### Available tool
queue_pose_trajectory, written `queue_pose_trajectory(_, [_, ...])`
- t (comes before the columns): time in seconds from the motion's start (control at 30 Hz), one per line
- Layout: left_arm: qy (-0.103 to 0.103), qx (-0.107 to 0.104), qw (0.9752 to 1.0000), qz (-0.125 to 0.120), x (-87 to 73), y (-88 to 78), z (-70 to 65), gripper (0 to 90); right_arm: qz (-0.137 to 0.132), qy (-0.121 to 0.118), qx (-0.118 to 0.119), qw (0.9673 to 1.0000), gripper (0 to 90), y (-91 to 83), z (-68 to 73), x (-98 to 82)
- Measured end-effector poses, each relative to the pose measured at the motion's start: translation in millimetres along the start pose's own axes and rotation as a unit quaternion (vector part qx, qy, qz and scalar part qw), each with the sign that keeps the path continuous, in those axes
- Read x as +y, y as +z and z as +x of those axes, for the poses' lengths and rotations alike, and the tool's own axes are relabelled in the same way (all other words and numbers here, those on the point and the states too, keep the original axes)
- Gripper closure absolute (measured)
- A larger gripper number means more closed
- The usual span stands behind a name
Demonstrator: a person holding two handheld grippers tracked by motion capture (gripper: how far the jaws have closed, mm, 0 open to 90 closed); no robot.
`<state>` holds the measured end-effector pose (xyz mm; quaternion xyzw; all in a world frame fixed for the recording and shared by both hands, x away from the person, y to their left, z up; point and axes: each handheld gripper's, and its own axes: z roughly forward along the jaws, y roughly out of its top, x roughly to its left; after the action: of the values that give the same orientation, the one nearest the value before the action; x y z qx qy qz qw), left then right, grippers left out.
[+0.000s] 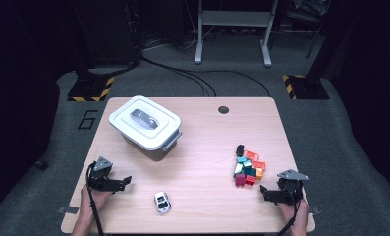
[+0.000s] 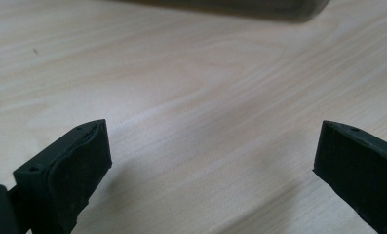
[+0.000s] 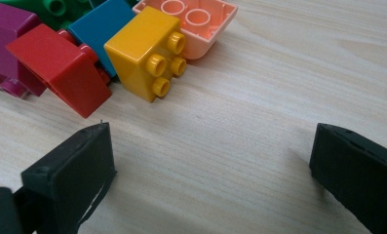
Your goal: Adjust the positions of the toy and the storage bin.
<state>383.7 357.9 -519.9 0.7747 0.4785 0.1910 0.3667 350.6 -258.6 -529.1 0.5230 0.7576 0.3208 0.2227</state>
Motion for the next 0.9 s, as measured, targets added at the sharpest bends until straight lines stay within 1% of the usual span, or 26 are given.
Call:
queue_pose_trajectory(0.1, [-0.002,-0.003,1.0,-0.008,5.5,-4.6,0.6,0.3,0.0,0.001,0.0,1.0,1.7,0.0,0.1,0.0])
queue_pose_trajectory(0.13, [0.0,-0.002,1.0,-0.005,8.1,-5.9,0.8,0.3,0.001,0.0,0.0,1.0,1.6,-0.1,0.0,0.0])
queue_pose_trajectory(0.2, [0.003,0.0,0.9999,-0.014,14.3,-7.8,0.1,0.3,0.0,0.0,-0.001,1.0,1.6,0.0,0.1,0.0])
queue_pose_trajectory(0.23, [0.007,-0.002,0.9999,-0.009,18.8,-10.3,0.2,0.4,0.001,0.0,0.0,1.0,1.6,-0.1,0.0,0.0])
queue_pose_trajectory(0.3, [0.012,-0.002,0.9998,-0.016,26.0,-12.5,-0.2,0.6,0.001,0.0,-0.001,1.0,1.7,-0.1,0.1,0.0])
queue_pose_trajectory(0.33, [0.015,-0.004,0.9998,-0.014,31.8,-14.4,-0.3,0.6,0.001,0.0,0.0,1.0,1.6,-0.1,0.0,0.0])
queue_pose_trajectory(0.37, [0.015,-0.004,0.9998,-0.014,31.8,-14.4,-0.3,0.6,0.001,0.0,0.0,1.0,1.6,-0.1,0.0,0.0])
queue_pose_trajectory(0.4, [0.022,-0.002,0.9996,-0.016,37.4,-14.9,-0.8,0.7,0.0,0.0,0.0,1.0,1.6,0.0,-0.1,0.0])
queue_pose_trajectory(0.43, [0.025,-0.003,0.9995,-0.018,45.2,-16.0,-1.4,0.6,0.0,0.0,0.0,1.0,1.7,-0.1,-0.1,-0.1])
queue_pose_trajectory(0.5, [0.028,-0.007,0.9993,-0.022,53.5,-18.2,-1.6,0.7,0.0,0.0,0.0,1.0,1.8,-0.1,0.0,-0.1])
queue_pose_trajectory(0.53, [0.025,-0.007,0.9991,-0.032,55.8,-17.8,-2.0,0.6,0.0,-0.001,0.001,1.0,2.1,-0.2,-0.3,-0.3])
queue_pose_trajectory(0.57, [0.025,-0.01,0.999,-0.035,60.0,-18.8,-2.0,0.7,-0.001,0.001,0.001,1.0,2.0,-0.1,-0.2,-0.2])
queue_pose_trajectory(0.63, [0.028,-0.016,0.9989,-0.035,66.3,-18.9,-2.5,0.7,0.0,0.0,0.0,1.0,2.1,-0.3,-0.1,-0.2])
queue_pose_trajectory(0.67, [0.028,-0.016,0.9986,-0.041,68.8,-17.8,-3.3,0.8,0.0,0.0,0.0,1.0,2.1,-0.3,-0.1,-0.3])
queue_pose_trajectory(0.7, [0.031,-0.019,0.9985,-0.04,71.6,-18.5,-3.1,0.7,0.0,-0.001,0.0,1.0,2.1,-0.3,-0.1,-0.4])
queue_pose_trajectory(0.77, [0.033,-0.021,0.9982,-0.047,76.1,-18.1,-3.8,1.0,0.0,0.0,-0.001,1.0,2.2,-0.3,-0.1,-0.3])
queue_pose_trajectory(0.8, [0.034,-0.025,0.9981,-0.046,78.9,-18.8,-3.6,1.0,0.0,0.0,-0.001,1.0,2.2,-0.3,0.0,-0.3])
queue_pose_trajectory(0.9, [0.038,-0.027,0.9975,-0.054,89.0,-22.9,-3.5,0.9,0.0,0.001,-0.001,1.0,2.2,-0.3,0.1,-0.3])
